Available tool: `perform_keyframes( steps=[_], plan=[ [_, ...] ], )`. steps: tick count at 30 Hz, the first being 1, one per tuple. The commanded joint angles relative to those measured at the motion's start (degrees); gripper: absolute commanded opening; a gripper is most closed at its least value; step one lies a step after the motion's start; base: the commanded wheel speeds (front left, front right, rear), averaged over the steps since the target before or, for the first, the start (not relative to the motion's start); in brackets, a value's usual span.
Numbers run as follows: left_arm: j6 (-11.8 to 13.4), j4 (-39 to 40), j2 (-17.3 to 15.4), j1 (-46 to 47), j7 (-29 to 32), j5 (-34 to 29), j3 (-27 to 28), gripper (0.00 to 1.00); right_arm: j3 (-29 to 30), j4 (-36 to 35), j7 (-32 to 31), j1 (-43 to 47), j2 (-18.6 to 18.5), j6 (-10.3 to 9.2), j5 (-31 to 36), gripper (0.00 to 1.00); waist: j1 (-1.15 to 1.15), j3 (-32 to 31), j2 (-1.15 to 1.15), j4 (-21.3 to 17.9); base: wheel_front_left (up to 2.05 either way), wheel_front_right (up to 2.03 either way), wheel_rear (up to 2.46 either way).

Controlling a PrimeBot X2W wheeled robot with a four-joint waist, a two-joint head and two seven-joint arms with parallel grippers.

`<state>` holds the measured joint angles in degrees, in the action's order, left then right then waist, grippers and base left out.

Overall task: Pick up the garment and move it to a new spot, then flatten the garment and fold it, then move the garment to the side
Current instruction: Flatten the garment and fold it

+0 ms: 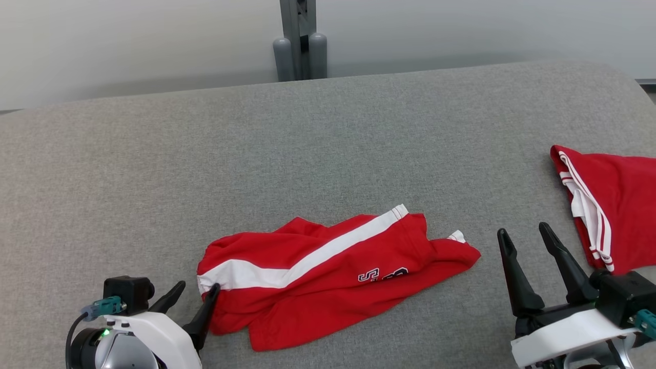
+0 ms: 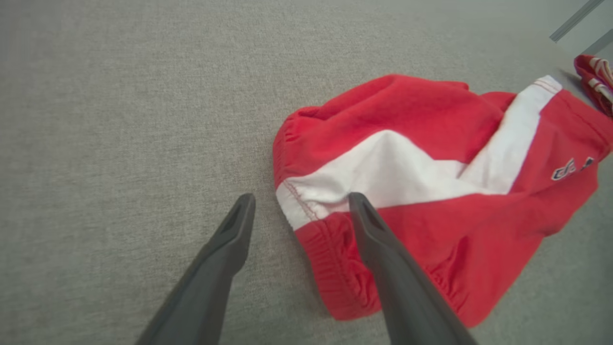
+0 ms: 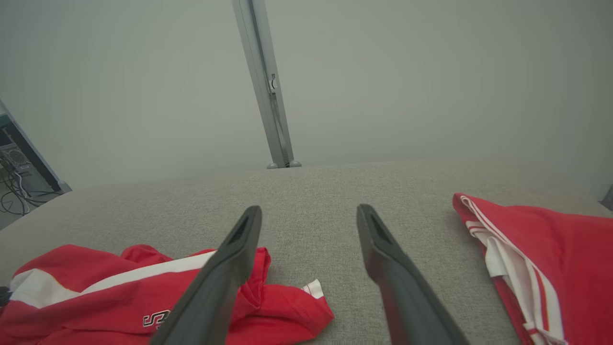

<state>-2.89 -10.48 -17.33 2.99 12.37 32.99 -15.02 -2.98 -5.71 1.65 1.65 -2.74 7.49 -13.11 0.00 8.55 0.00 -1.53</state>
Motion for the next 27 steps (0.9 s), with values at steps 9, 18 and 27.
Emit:
perform_keyframes(
  steps=[9,18,27],
  plan=[
    [-1.73,-3.64,0.09,3.24,-1.24,0.79,-0.97,0.0,1.21,0.65,1.04,-1.77,-0.32,0.01,-0.82,1.0,0.0,0.67,0.0,0.02,0.0,0.0,0.0],
    [-2.57,-4.25,1.07,7.03,-2.67,-0.05,-2.75,0.0,3.09,7.25,-0.5,-14.53,-7.8,0.01,-9.9,1.0,0.0,2.77,0.0,2.81,0.0,0.0,0.0],
    [-3.59,-5.27,2.6,12.15,-4.37,-0.82,-5.55,0.0,-11.51,13.79,-10.18,-23.46,-19.0,0.02,-18.3,1.0,0.0,6.38,0.0,7.26,0.0,0.0,0.0]
  ],
)
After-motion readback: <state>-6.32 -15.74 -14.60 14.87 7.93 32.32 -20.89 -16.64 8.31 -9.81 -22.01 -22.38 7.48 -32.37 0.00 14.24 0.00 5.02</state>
